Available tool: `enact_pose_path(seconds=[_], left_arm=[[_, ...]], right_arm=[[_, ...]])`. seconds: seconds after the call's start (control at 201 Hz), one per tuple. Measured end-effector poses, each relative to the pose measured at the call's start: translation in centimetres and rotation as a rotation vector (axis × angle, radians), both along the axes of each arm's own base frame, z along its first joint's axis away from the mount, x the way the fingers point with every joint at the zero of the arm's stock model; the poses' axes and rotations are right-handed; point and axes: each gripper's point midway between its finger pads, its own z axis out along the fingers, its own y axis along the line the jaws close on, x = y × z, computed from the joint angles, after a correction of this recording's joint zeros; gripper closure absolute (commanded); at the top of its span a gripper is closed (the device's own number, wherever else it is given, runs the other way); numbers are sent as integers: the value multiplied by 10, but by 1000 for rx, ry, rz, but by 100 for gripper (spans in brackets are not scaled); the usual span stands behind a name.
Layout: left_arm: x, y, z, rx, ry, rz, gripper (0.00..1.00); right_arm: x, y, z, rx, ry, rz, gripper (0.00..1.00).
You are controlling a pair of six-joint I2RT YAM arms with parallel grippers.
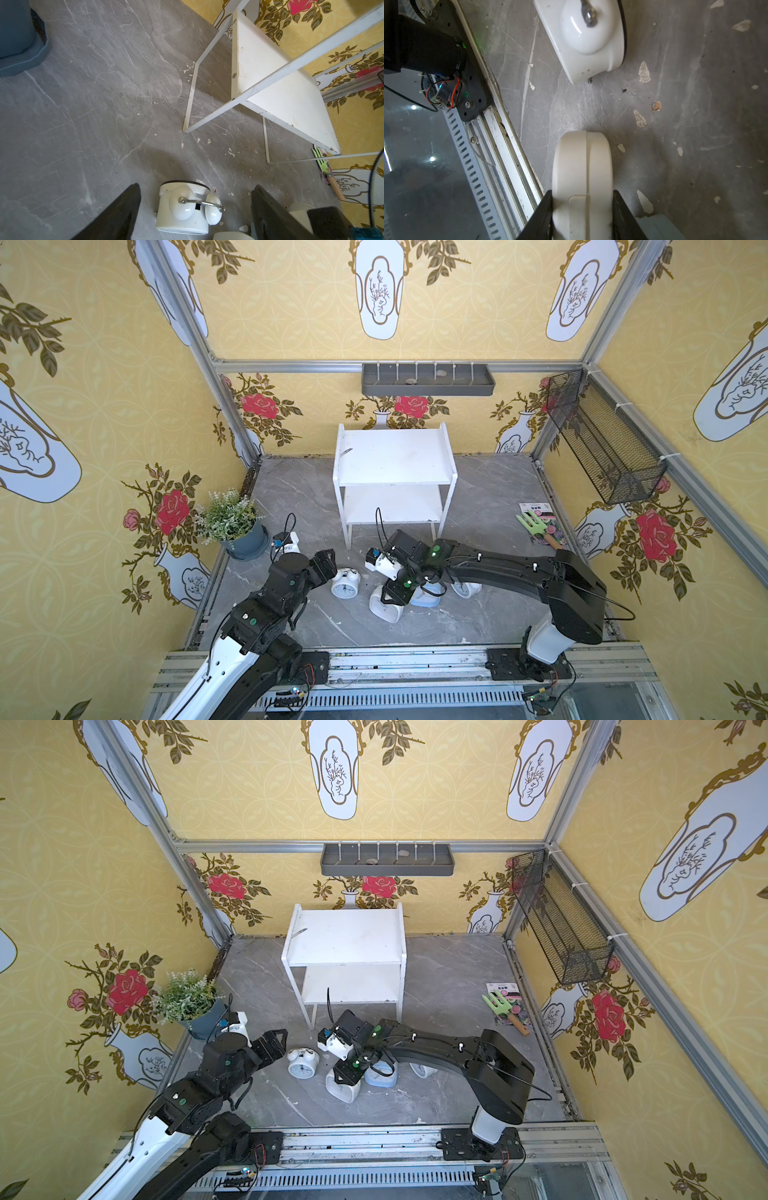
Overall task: Place the alarm clocks on the shelf by style
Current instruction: Pick up the alarm from the center of the board.
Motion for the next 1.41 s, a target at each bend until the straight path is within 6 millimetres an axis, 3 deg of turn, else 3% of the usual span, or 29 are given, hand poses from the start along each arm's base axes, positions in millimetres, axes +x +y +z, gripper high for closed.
enact_pose_path(seconds=[0.169,0.383,0.523,0.687,0.801,0.926,1.195,1.414], left_arm=[[-2,-5,13,-23,-21,-34,8],[-15,-22,62,-67,-111,-186,1],[-32,-53,97,-94,-154,-416,1],[-66,-94,131,-210,-219,-738,1],[-83,-115,144,-293,-241,-921,3],[-89,-132,148,-358,-235,-1054,3],[-77,-151,155,-420,-247,-1179,1],[-77,-161,167,-472,-282,-1262,17]], right_arm=[[-3,-1,9,13,10,6,71],[-7,0,69,149,6,14,72],[-4,-11,120,254,10,-14,71],[0,-30,177,389,11,-44,70],[1,-46,204,448,20,-63,70],[-5,-55,237,529,20,-48,70],[-15,-61,267,604,68,-4,70],[-18,-58,273,623,103,25,70]])
